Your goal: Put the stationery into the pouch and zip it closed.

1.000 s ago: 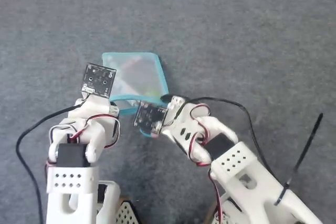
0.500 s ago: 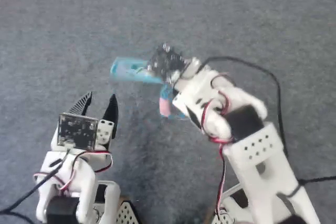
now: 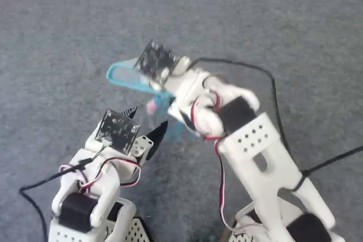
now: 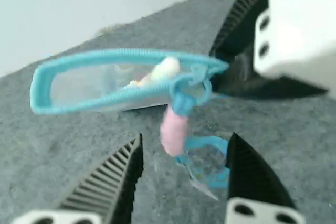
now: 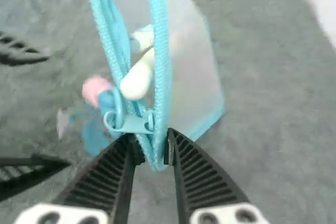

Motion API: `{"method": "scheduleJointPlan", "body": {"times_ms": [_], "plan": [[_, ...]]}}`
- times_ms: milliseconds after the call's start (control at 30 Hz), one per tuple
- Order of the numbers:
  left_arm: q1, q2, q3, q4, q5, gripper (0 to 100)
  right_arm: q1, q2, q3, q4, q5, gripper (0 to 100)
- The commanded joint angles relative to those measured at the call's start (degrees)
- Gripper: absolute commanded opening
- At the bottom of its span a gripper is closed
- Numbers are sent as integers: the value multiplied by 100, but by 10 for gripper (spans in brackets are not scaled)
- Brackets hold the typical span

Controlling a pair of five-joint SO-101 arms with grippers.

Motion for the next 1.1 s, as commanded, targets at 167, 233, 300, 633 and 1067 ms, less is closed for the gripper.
{"method": "scheduleJointPlan", "body": {"times_ms": [167,233,300,633,1067], "plan": [[18,563,-13,-325,-88,247,-409,-1218,1064,-163,-273,8],[18,651,4,-360,-97,246,-409,-1385,1037,-154,-290,7],[18,756,136,-510,-141,246,-409,-1552,1020,-145,-299,7],[-26,1037,391,-1037,-308,115,-409,-1675,1081,-31,-299,7],[-1363,1046,-31,-1046,-308,9,567,-1156,2303,-804,70,7]]}}
